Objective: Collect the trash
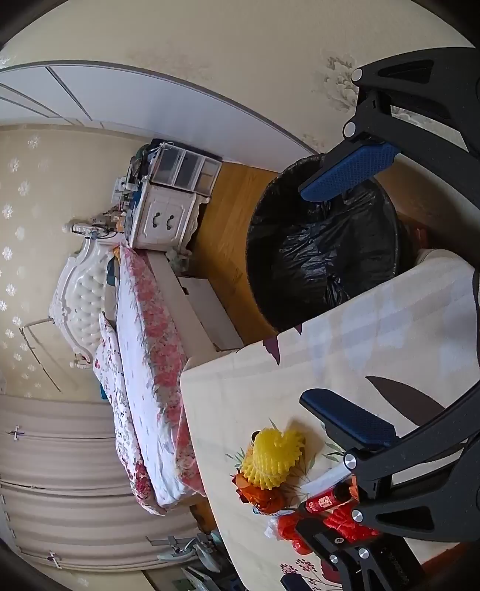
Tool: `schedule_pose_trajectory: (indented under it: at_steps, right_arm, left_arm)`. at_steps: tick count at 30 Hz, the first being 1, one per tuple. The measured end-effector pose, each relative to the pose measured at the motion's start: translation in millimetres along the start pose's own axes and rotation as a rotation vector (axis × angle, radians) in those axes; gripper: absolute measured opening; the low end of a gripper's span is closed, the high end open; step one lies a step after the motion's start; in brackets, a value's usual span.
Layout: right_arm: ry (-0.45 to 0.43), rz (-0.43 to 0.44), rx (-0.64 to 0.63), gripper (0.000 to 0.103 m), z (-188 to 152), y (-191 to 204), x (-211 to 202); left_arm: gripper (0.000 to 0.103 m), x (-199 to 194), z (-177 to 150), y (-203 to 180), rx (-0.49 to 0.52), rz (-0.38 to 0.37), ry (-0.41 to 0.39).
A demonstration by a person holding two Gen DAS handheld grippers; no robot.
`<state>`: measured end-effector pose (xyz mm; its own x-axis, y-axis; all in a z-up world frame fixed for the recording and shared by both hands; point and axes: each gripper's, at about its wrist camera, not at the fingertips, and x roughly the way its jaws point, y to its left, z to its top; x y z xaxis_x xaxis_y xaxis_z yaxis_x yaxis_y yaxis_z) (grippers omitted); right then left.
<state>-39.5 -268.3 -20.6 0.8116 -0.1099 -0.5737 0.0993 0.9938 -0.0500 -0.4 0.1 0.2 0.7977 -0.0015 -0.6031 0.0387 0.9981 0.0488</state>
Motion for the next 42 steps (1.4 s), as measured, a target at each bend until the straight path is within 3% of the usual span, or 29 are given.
schedule_pose_trajectory:
  at_steps: [42]
  right_arm:
    - [0.016, 0.002, 0.008, 0.099, -5.5, -7.3, 7.0]
  left_arm:
    - [0.097, 5.0, -6.4, -2.7, -0.003, 0.003, 0.019]
